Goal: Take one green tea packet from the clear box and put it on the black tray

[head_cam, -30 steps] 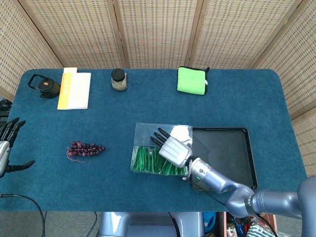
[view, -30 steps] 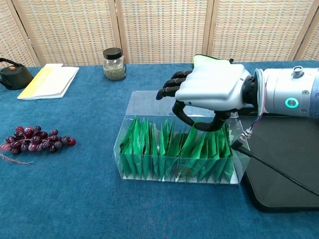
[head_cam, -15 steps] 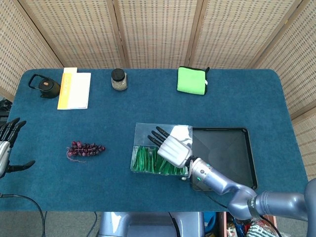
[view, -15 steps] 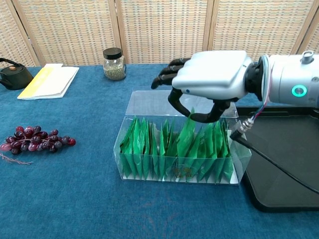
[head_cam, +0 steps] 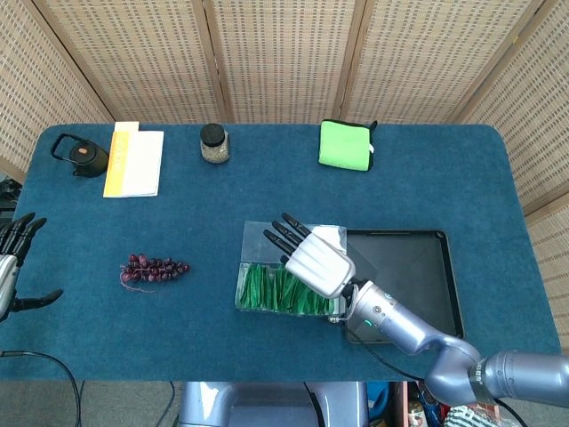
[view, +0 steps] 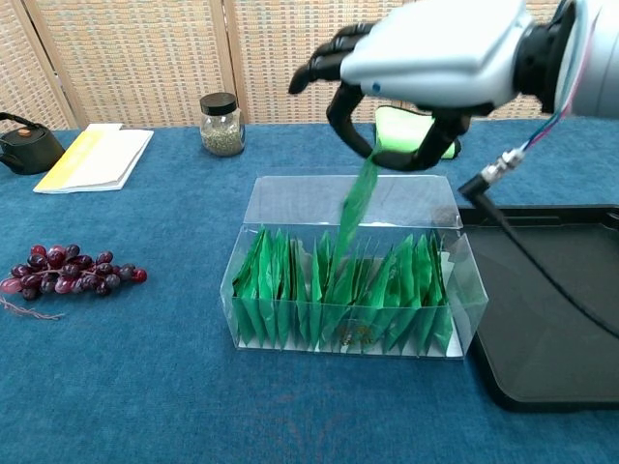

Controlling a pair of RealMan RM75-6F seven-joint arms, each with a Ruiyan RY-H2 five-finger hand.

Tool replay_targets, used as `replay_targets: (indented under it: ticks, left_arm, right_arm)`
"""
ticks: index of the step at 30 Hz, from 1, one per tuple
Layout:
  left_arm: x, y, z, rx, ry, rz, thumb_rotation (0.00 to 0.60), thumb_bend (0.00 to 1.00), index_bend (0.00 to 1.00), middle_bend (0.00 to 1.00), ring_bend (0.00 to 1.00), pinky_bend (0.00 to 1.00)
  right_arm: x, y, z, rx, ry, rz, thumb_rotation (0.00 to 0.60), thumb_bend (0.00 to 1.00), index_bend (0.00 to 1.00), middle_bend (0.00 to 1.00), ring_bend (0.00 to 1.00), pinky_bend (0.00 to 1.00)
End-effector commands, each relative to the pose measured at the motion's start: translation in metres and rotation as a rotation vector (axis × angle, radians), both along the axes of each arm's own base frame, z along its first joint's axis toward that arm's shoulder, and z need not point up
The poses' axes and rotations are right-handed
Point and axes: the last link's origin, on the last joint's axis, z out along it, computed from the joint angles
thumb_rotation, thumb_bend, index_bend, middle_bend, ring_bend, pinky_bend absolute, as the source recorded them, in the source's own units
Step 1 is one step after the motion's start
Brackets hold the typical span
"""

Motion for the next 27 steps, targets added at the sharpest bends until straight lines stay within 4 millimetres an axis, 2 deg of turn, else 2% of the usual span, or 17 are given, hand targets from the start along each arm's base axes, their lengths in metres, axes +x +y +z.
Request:
replay_targets:
  ticks: [1, 5, 8, 12, 15, 19, 24, 26, 27]
  left_arm:
    - [0.0, 0.0, 0.0, -0.001, 0.0, 0.0, 0.6, 0.06, 0.0, 0.0, 0.0, 0.0]
    - [0.0, 0.0, -0.001, -0.004, 0.003, -0.001, 0.6, 0.06, 0.0, 0.0, 0.0, 0.0]
    - [0.001, 0.0, -0.002, -0.006, 0.006, 0.0, 0.6, 0.06, 0.0, 0.0, 0.0, 0.0]
    - [0.001, 0.0, -0.002, -0.007, 0.007, 0.001, 0.6, 0.06, 0.0, 0.0, 0.0, 0.0]
    - [0.001, 0.0, -0.002, -0.004, 0.006, 0.001, 0.6, 0.06, 0.0, 0.0, 0.0, 0.0]
    - [0.001, -0.001, -0.002, -0.002, 0.003, 0.001, 0.6, 0.06, 0.0, 0.0, 0.0, 0.0]
    - [0.003, -0.002, -0.002, -0.005, 0.001, -0.005, 0.6, 0.06, 0.0, 0.0, 0.0, 0.0]
    - [0.004, -0.004, -0.004, -0.01, 0.002, -0.008, 0.6, 0.06, 0.0, 0.0, 0.0, 0.0]
    - [0.004, -0.004, -0.004, -0.01, 0.003, -0.009, 0.6, 0.06, 0.0, 0.0, 0.0, 0.0]
  right_arm:
    - [0.004, -0.001, 0.016, -0.038, -0.023, 0.005, 0.6, 0.64, 0.68, 0.16, 0.0, 0.09]
    - [0.004, -0.003, 0.045, -0.1, -0.049, -0.003, 0.6, 0.64, 0.68, 0.16, 0.0, 0.09]
    - [-0.008, -0.002, 0.071, -0.15, -0.045, -0.019, 0.6, 0.64, 0.68, 0.16, 0.0, 0.09]
    - [-0.021, -0.002, 0.087, -0.179, -0.039, -0.04, 0.6, 0.64, 0.68, 0.16, 0.0, 0.09]
    - [-0.049, -0.003, 0.109, -0.223, -0.032, -0.095, 0.6, 0.64, 0.68, 0.16, 0.0, 0.09]
    - [-0.099, -0.002, 0.13, -0.258, -0.023, -0.194, 0.6, 0.64, 0.68, 0.16, 0.0, 0.09]
    - [-0.155, 0.001, 0.135, -0.256, -0.006, -0.297, 0.6, 0.64, 0.68, 0.16, 0.0, 0.09]
    - [-0.185, 0.005, 0.13, -0.24, 0.011, -0.367, 0.6, 0.64, 0.68, 0.16, 0.0, 0.09]
    - [-0.192, 0.005, 0.127, -0.234, 0.011, -0.374, 0.6, 0.64, 0.68, 0.16, 0.0, 0.09]
